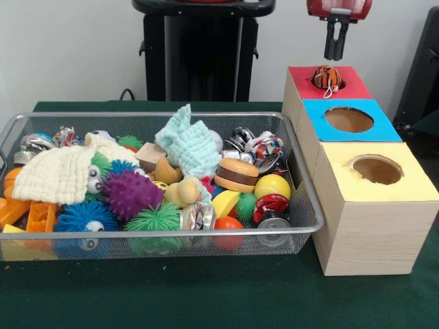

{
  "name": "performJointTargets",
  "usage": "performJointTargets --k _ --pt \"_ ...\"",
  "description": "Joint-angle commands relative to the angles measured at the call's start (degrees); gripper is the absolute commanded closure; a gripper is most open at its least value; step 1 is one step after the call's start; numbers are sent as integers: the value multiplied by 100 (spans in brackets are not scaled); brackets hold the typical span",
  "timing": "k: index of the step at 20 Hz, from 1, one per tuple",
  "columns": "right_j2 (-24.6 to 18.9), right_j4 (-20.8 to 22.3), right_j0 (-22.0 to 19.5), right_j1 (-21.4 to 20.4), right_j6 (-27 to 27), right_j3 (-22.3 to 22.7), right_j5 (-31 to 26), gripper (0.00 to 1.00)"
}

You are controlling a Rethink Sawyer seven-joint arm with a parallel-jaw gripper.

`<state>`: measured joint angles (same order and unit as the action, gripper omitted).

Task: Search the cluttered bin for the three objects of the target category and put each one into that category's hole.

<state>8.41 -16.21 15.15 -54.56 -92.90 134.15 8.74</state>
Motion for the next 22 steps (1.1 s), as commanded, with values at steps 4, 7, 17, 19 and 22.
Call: performJointTargets --k 4,7,17,19,22 --pt "-592 271 -566 751 -1614 -228 951 100" --pt "-637 242 -583 741 -1703 -128 1043 100" --pt "-643 6 -400 852 -1785 24 1334 100" --pt "-629 -23 -367 856 -1774 20 1323 100" --pt "-548 -131 -231 837 -1758 36 1297 100"
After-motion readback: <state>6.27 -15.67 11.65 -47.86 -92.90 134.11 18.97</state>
